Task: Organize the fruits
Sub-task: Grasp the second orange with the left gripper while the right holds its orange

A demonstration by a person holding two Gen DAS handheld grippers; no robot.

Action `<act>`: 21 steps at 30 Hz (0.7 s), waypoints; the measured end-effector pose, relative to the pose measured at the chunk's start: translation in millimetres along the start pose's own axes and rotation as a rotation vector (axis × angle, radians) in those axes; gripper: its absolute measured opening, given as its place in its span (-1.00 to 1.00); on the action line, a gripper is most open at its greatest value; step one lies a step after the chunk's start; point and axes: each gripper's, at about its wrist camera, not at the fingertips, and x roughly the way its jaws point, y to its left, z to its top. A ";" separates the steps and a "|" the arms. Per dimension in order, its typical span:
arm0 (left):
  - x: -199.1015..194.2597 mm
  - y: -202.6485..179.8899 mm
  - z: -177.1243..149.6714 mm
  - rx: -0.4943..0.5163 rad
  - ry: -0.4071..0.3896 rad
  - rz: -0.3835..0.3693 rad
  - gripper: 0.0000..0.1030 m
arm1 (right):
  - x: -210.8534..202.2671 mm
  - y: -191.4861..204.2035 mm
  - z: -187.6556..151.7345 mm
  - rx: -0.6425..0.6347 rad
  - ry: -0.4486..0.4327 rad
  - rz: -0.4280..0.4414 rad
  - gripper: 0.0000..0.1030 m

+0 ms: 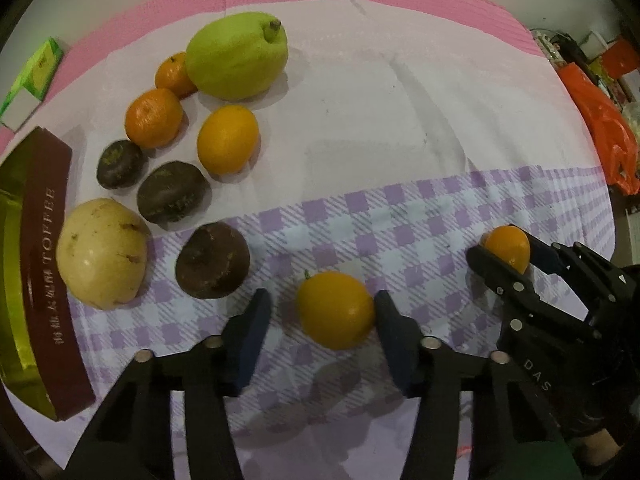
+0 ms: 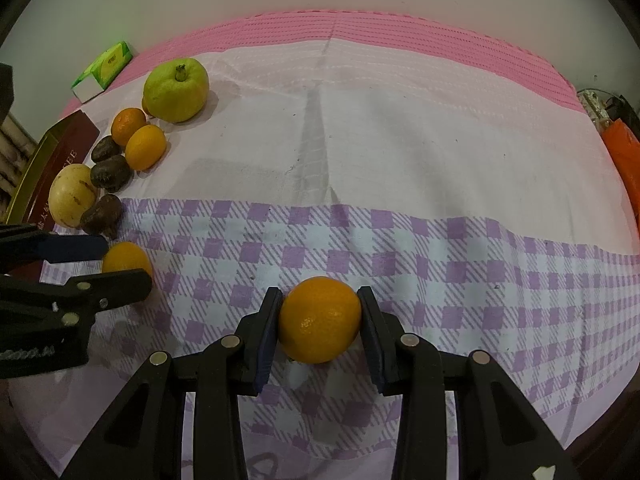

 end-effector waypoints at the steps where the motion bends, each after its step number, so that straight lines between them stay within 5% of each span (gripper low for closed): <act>1: 1.4 0.0 -0.2 -0.001 0.003 -0.001 -0.06 | 0.0 0.0 -0.1 0.000 0.000 0.000 -0.30; 5: 0.6 -0.1 -1.7 0.003 -0.003 -0.013 -0.22 | 0.0 -0.3 0.1 -0.001 0.000 -0.001 -0.30; 21: -25.5 14.1 -12.1 0.013 -0.057 -0.033 -0.24 | 1.7 1.6 0.6 -0.012 0.002 -0.016 -0.30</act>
